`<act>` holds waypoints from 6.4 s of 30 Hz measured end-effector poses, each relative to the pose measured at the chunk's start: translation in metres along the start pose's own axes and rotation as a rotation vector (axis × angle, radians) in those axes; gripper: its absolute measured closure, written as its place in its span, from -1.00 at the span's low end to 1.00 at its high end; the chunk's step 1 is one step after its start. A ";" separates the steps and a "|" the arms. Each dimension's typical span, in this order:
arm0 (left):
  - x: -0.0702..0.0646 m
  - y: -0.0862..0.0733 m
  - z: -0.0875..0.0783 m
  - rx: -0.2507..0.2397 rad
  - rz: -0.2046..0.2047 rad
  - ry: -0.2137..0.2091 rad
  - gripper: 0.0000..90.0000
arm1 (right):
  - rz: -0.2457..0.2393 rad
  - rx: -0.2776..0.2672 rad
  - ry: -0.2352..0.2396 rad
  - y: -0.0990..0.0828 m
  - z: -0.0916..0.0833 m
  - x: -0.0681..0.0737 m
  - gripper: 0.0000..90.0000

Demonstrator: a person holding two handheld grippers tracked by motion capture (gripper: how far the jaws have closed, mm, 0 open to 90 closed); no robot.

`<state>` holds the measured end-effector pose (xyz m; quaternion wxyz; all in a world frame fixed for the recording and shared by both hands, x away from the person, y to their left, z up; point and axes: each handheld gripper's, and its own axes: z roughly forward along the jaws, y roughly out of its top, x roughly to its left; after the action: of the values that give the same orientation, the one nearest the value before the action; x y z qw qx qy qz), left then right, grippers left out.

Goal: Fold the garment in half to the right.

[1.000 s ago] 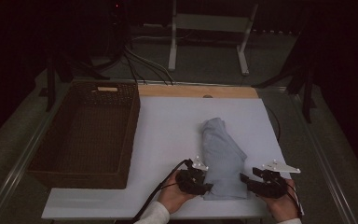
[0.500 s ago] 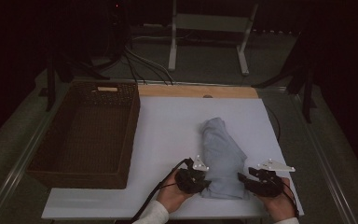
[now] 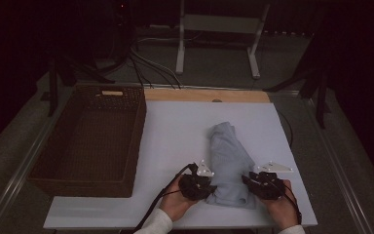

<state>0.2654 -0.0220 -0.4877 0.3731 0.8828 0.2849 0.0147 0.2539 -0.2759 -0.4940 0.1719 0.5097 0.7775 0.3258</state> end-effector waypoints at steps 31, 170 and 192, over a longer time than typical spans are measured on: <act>0.025 -0.018 -0.032 -0.020 -0.055 0.075 0.78 | -0.047 -0.025 0.073 0.032 0.033 0.032 0.84; 0.025 -0.001 -0.034 -0.125 -0.046 0.086 -0.12 | 0.006 0.181 0.205 -0.004 0.008 0.044 0.75; 0.049 -0.021 -0.051 -0.147 -0.126 0.166 -0.31 | 0.016 0.176 0.171 -0.015 -0.007 0.028 0.75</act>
<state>0.2839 0.0477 -0.4742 0.4122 0.8292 0.3678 0.0851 0.2275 -0.2565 -0.4967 0.0567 0.4993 0.8109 0.2998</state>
